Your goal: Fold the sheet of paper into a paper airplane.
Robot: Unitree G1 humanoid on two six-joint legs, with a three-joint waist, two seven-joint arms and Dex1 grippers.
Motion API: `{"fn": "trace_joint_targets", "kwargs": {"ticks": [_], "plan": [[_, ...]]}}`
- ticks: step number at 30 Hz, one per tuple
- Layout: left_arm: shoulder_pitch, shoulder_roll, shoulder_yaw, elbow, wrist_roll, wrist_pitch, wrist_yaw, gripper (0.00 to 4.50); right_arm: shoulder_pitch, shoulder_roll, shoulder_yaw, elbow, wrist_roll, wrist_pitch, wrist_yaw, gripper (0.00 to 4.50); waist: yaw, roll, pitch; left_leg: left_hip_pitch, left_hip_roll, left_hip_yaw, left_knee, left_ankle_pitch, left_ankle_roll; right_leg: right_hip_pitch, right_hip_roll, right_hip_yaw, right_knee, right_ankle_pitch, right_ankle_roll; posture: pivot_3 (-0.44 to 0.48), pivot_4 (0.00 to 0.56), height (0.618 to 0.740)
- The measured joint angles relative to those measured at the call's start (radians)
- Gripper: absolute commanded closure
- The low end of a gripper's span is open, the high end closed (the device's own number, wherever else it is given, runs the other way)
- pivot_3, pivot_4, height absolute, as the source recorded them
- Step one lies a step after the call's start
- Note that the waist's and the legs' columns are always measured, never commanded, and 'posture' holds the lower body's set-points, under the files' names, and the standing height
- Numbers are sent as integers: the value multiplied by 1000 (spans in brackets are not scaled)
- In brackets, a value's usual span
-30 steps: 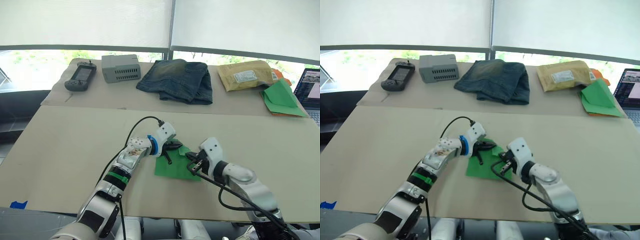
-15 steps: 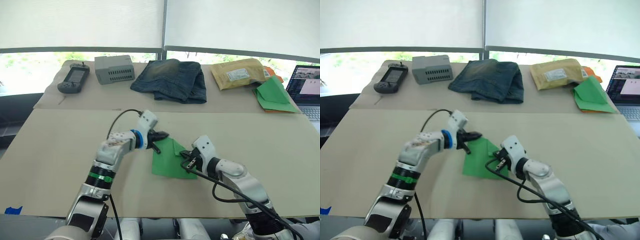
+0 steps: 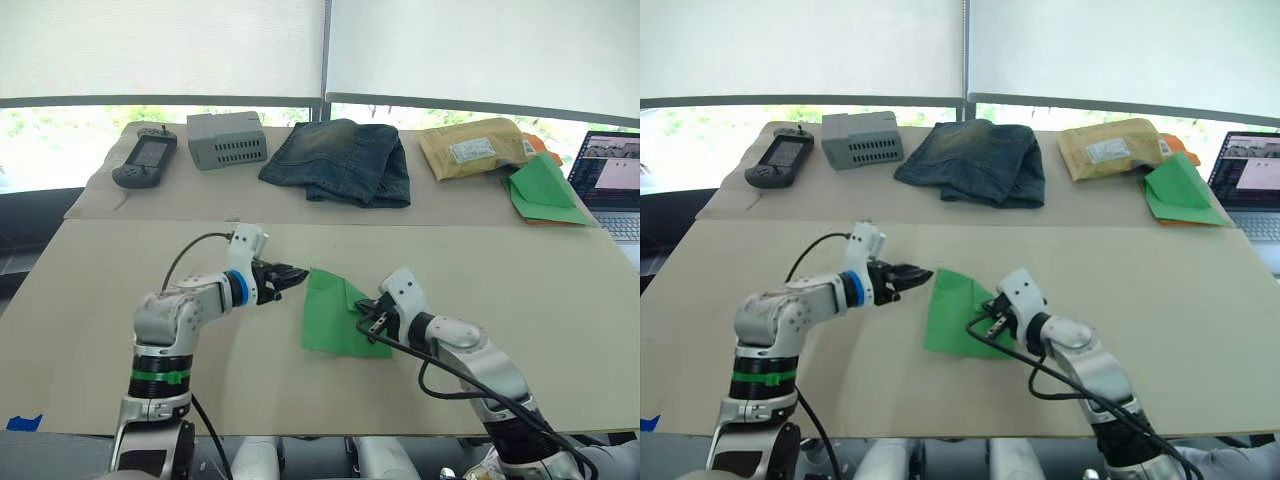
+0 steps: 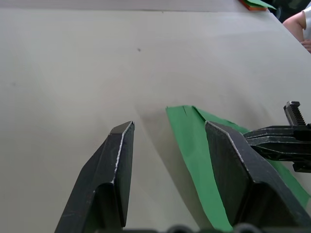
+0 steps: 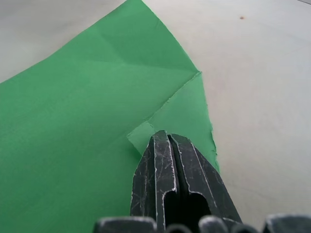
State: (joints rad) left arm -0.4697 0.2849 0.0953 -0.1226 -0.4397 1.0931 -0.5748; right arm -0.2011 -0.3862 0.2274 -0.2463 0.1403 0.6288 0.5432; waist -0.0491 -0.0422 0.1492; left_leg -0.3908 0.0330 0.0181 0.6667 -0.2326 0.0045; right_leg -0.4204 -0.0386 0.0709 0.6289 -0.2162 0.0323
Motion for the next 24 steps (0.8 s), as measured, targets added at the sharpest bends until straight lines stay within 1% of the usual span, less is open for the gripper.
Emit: {"fn": "trace_joint_targets", "kwargs": {"ticks": [1, 2, 4, 9, 15, 17, 20, 24], "plan": [[0, -13, -3, 5, -3, 0, 9, 2024, -1, 0, 1, 0, -2, 0, 1, 4500, 0, 0, 0, 0, 0, 0, 0, 0, 0, 0, 0, 0, 0, 0, 0, 0, 150, 740], [0, -24, -5, 9, -5, 0, 18, 2273, -1, 0, 1, 0, -3, 0, 1, 4500, 0, 0, 0, 0, 0, 0, 0, 0, 0, 0, 0, 0, 0, 0, 0, 0, 150, 740], [0, -40, -11, 12, -15, 0, 29, 2820, -1, 0, 1, 0, -3, -1, 2, 4500, 0, 0, 0, 0, 0, 0, 0, 0, 0, 0, 0, 0, 0, 0, 0, 0, 150, 740], [1, -45, -20, 13, -33, -1, 44, 4471, 0, 0, 1, -1, -7, -1, 1, 4500, 0, 0, 0, 0, 0, 0, 0, 0, 0, 0, 0, 0, 0, 0, 0, 0, 150, 740], [1, -39, -56, 13, -32, -26, 45, 4471, 4, 0, 1, -6, -9, -1, -2, 4500, 1, 0, 0, 0, 0, 0, 0, 0, 0, 0, 0, 0, 0, 0, 0, 0, 150, 740], [7, -31, -83, 13, -28, -52, 41, 4471, 7, 0, 0, -9, -10, -1, -5, 4500, 2, 0, 0, 0, 0, 0, 0, 0, 0, 0, 0, 0, 0, 0, -1, 0, 150, 740], [17, 4, -157, 13, 12, -125, 24, 4471, 10, 0, 0, -12, -11, -1, -8, 4500, 3, 0, 0, 0, 0, 0, 0, 0, 0, 0, 0, 0, 0, -1, -1, 0, 150, 740], [18, 27, -215, 3, 45, -184, 3, 4471, 14, -1, 0, -17, -12, -1, -13, 4500, 4, 0, 0, -1, -1, 0, 0, 0, 0, 0, 0, 0, -1, -1, -1, 0, 150, 740]]}}
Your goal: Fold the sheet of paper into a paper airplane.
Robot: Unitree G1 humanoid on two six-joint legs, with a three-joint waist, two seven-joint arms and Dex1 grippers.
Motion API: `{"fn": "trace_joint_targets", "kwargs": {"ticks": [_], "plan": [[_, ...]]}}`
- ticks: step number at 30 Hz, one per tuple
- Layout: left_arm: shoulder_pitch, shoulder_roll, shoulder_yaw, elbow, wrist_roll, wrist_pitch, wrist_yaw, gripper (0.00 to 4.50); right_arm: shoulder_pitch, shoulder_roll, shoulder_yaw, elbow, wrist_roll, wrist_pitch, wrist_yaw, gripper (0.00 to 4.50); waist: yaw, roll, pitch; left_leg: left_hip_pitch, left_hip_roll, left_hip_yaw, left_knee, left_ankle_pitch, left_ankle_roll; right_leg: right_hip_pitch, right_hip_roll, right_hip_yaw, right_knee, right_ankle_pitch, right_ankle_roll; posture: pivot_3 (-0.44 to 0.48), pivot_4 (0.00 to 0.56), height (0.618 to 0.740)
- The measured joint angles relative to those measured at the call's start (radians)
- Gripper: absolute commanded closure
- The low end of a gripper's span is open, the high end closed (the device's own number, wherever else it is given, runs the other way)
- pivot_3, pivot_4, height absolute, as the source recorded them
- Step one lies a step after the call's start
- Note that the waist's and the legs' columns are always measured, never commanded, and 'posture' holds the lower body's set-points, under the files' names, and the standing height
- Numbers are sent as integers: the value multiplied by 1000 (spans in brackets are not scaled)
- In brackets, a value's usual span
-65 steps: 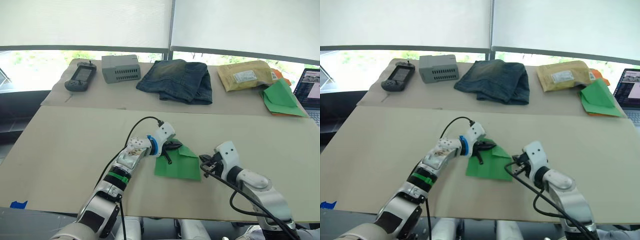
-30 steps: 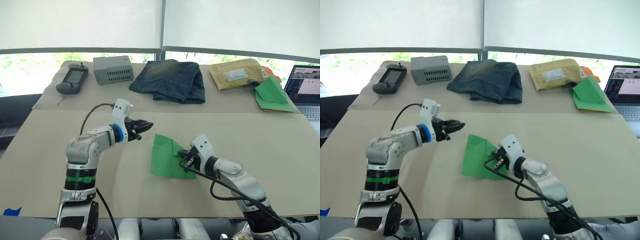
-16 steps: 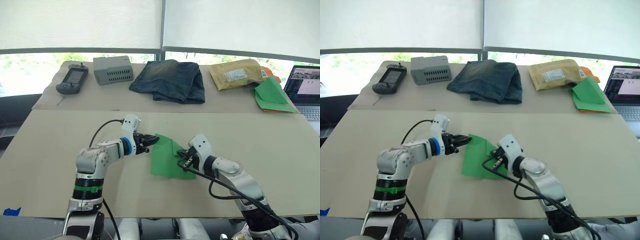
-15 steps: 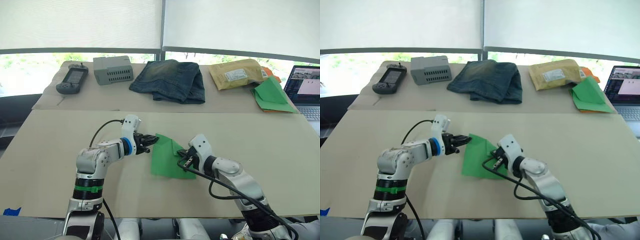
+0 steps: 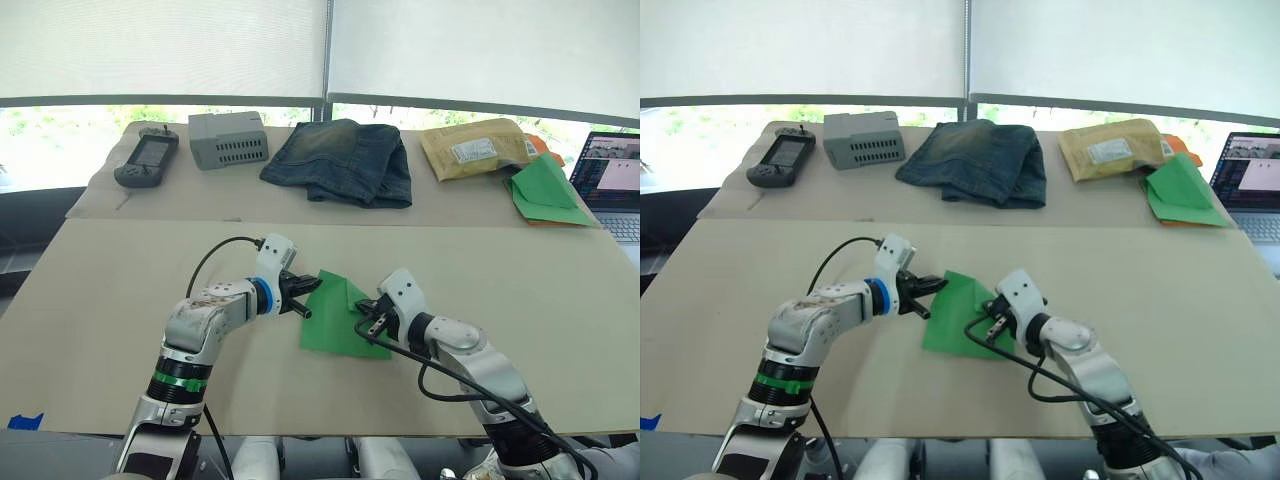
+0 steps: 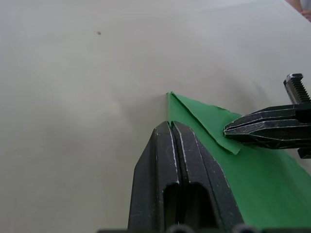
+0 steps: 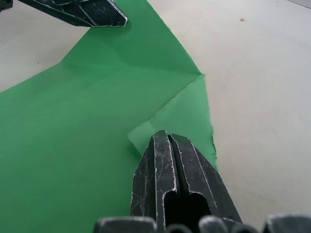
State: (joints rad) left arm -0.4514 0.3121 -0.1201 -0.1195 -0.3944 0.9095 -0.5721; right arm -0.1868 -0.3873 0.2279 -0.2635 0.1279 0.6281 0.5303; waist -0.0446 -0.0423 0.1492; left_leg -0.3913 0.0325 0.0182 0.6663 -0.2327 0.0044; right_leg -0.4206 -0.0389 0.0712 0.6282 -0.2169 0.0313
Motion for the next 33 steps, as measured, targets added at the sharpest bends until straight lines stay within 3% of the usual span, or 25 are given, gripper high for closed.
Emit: {"fn": "trace_joint_targets", "kwargs": {"ticks": [10, 18, 33], "plan": [[24, 57, -164, -42, 78, -101, -61, 4471, 4, -1, 1, -5, 0, 0, -5, 4500, 1, 0, 0, 0, 0, 0, 0, 0, 0, 0, 0, 0, 0, -1, -1, 0, 150, 740], [21, 132, -307, 10, 255, -340, -129, 4471, 11, -1, 2, -20, 0, 1, -13, 4500, 2, 0, 0, 0, 0, 0, -1, 0, 0, -1, 0, 0, 0, -2, -2, 0, 150, 740], [21, 91, -298, 28, 292, -332, -156, 4471, 13, -7, -35, -101, 38, 118, -17, 4500, 11, 0, 0, -2, -1, 0, -2, 0, 0, -2, -1, -1, -1, -2, -1, 0, 150, 740]]}}
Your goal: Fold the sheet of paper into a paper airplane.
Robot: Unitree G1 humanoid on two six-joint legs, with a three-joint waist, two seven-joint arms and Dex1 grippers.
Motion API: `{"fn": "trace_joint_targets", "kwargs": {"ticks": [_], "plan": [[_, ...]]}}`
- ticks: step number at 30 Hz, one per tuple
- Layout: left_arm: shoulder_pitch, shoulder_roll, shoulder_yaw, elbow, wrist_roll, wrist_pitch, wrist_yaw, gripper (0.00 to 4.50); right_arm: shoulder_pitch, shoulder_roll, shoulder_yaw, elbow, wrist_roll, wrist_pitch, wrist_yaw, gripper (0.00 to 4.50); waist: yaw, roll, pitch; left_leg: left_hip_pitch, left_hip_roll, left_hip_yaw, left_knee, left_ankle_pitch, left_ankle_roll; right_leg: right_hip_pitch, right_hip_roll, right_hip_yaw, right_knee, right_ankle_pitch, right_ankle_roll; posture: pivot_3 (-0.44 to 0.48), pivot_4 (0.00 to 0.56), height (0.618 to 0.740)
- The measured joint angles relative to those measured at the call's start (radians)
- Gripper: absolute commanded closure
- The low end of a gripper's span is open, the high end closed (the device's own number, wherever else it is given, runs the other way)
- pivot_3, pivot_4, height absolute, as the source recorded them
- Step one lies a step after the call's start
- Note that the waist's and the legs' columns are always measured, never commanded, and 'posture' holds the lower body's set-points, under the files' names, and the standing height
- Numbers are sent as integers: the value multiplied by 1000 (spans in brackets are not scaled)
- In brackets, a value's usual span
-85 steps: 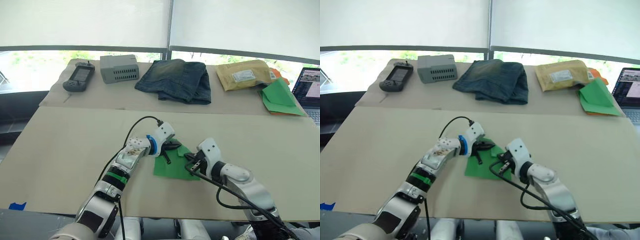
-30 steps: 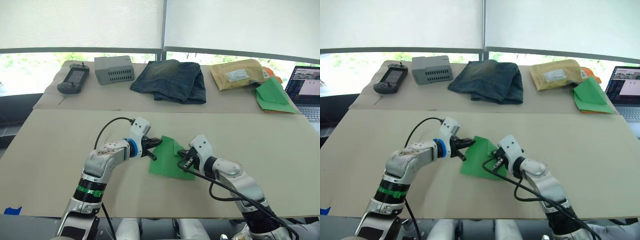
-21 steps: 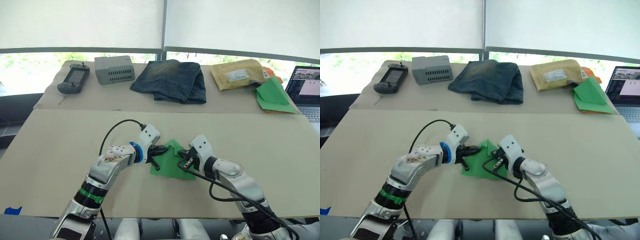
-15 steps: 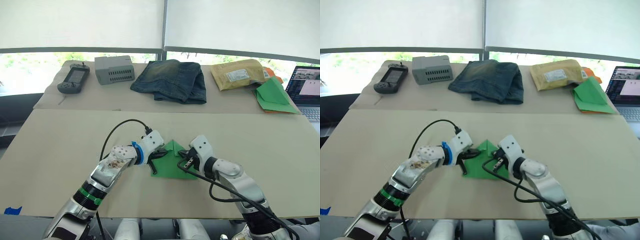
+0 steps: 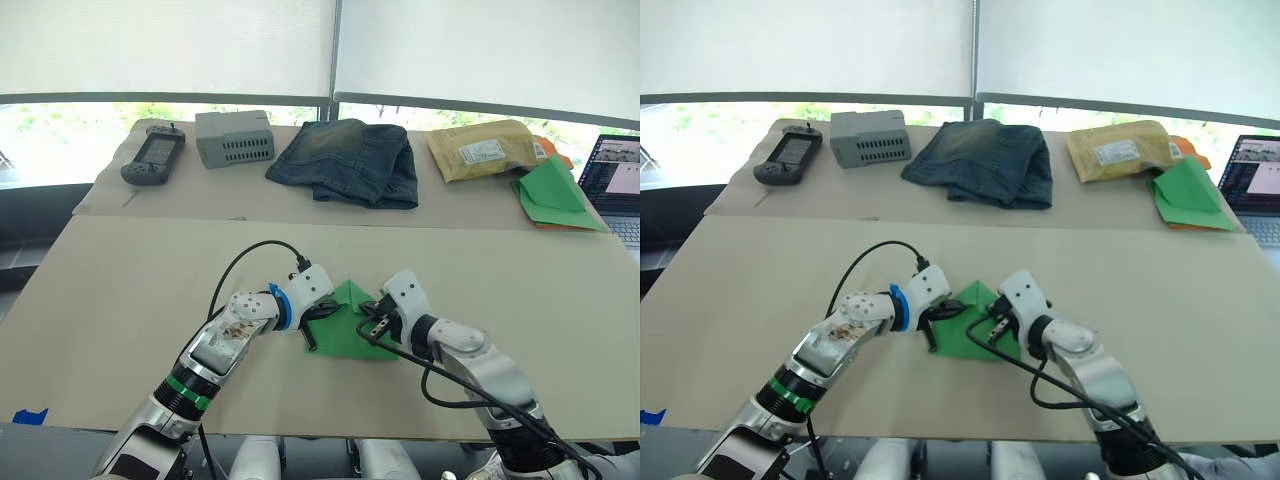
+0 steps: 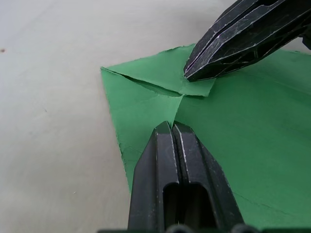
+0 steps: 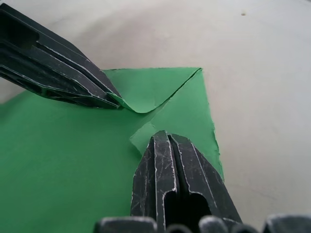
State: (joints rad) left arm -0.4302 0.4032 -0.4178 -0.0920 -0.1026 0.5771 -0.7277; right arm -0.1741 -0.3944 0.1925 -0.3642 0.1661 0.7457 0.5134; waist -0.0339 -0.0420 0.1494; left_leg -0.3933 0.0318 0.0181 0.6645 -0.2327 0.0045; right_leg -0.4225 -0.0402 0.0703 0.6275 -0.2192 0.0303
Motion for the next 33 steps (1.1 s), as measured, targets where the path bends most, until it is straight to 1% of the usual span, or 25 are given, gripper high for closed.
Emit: {"fn": "trace_joint_targets", "kwargs": {"ticks": [2, 5, 8, 14, 18, 26, 29, 33], "plan": [[1, -1, 1, 0, 0, 0, -2, 4471, -22, -13, -12, -14, 16, 21, 12, 4500, 0, 0, 0, 0, 0, 0, 0, 0, 0, 0, 0, 0, 0, 0, 0, 0, 150, 740], [2, -2, 4, 6, 0, -2, -8, 4471, -102, -9, -22, 3, 21, 21, 19, 4500, -2, 0, 0, 0, 0, 0, 0, 0, 0, 0, 0, 0, 0, 0, 0, 0, 150, 740], [2, -17, 5, 18, 1, -10, -8, 4471, -192, 16, -7, 102, 13, -18, 30, 4500, 3, 0, 0, 0, 0, 0, 0, 0, 0, 0, 0, -1, 0, 0, 0, 0, 150, 740], [1, -34, 7, 21, 1, -10, -2, 4471, -290, 30, 63, 338, -28, -116, 77, 4500, 17, 0, 0, -2, -2, 0, 0, 0, 0, -1, -2, -1, -1, 1, 0, 0, 150, 740], [1, -34, 7, 20, 1, -8, -2, 4471, -308, 29, 73, 409, -42, -164, 108, 4500, 18, 0, 0, -2, -2, 0, 0, 0, 0, -1, -2, -1, -1, 1, 0, 0, 150, 740], [2, -34, 10, 20, 2, -8, 7, 4471, -295, 34, 73, 420, -63, -209, 124, 4500, 16, 1, 0, -2, -1, 0, 0, 0, 0, 0, -2, -1, -1, 1, 0, 0, 150, 740], [4, -52, 31, 13, -10, 30, 24, 3686, -293, 37, 71, 429, -67, -220, 124, 4500, 16, 1, 0, -2, -1, 0, 0, 0, 0, 0, -2, -1, -1, 1, 1, 0, 150, 740], [-5, -63, 114, -2, -74, 147, 29, 2239, -293, 42, 72, 440, -68, -237, 134, 4500, 12, 1, 0, -2, -1, 0, 0, 0, 0, -1, -1, -1, 0, 1, 1, 0, 150, 740]]}}
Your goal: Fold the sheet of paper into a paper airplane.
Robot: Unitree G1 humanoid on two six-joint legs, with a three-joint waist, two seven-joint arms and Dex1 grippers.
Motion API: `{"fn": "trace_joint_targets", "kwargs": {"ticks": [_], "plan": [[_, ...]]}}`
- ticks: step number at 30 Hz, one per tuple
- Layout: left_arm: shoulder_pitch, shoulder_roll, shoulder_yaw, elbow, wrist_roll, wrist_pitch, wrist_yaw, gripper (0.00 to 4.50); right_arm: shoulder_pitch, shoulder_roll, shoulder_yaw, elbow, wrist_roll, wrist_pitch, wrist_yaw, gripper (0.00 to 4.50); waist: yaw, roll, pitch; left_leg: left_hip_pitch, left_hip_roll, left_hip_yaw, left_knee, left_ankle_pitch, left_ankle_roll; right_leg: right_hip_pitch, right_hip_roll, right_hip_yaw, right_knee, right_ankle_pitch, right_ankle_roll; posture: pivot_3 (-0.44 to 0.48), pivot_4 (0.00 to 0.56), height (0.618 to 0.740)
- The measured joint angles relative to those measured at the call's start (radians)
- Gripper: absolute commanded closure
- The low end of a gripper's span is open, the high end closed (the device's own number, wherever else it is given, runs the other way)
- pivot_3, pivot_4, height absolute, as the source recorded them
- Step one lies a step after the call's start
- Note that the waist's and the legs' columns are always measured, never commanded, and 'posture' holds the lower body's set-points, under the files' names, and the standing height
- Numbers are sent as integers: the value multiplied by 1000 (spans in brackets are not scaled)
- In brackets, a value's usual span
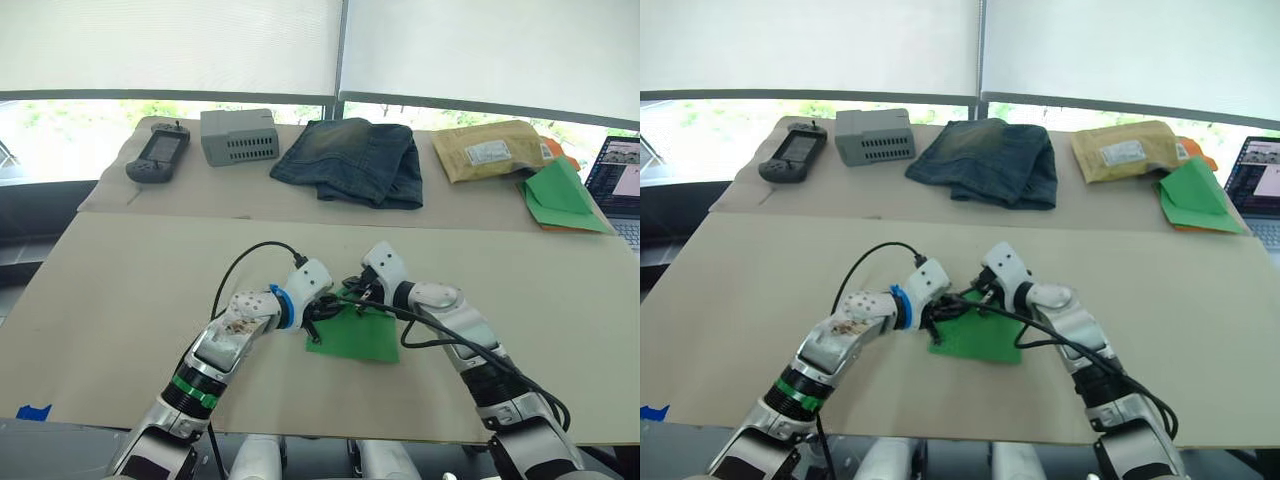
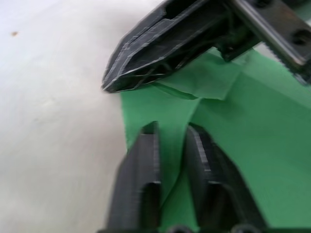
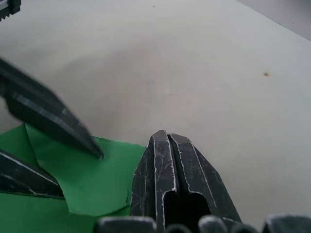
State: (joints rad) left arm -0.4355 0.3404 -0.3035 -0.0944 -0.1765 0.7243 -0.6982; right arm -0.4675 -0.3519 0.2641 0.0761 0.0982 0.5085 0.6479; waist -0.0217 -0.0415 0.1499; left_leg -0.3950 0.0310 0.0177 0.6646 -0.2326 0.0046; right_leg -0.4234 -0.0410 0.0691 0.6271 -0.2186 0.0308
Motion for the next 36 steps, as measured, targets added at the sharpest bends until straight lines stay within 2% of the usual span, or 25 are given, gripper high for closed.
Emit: {"fn": "trace_joint_targets", "kwargs": {"ticks": [5, 10, 14, 22, 29, 36], "plan": [[-46, 31, 167, -20, -124, 102, -25, 613, 0, 0, 0, 5, -6, -10, 5, 4500, -6, 0, 0, 0, 0, 0, 0, 0, 0, 0, 0, 0, 0, 0, 0, 0, 150, 740], [-70, -17, 223, -18, -171, 103, -11, 613, 4, 10, 0, 10, -10, -20, 4, 4500, -9, 0, 0, 0, 0, 0, 0, 0, 0, 1, 0, 0, 0, 0, 0, 0, 150, 740], [-72, -64, 190, 4, -174, 91, 14, 1781, 5, 20, 1, 8, -16, -22, -2, 4500, -15, 0, 0, 0, 0, -1, 0, 0, 0, 0, 0, 0, 0, 1, -2, 0, 150, 740], [-72, -48, 75, 132, -57, -31, 30, 4483, 13, 18, -4, -2, -16, -22, -3, 4500, -18, 0, 0, 0, 0, 0, 0, 0, 0, 1, 0, 0, 0, 1, -2, 0, 150, 740], [-55, -77, 31, 166, -47, -72, 12, 4483, 17, 19, -3, -7, -17, -21, -10, 4500, -18, 0, 0, 0, 0, 0, 0, 0, 0, 0, 0, 0, 0, 1, -2, 0, 150, 740], [-30, -77, 34, 185, -31, -118, 15, 4483, 19, 19, 0, -8, -17, -20, -14, 4500, -18, 0, 0, 1, 0, 0, 0, 0, 0, 2, 0, 0, 0, 1, -2, 0, 150, 740]]}}
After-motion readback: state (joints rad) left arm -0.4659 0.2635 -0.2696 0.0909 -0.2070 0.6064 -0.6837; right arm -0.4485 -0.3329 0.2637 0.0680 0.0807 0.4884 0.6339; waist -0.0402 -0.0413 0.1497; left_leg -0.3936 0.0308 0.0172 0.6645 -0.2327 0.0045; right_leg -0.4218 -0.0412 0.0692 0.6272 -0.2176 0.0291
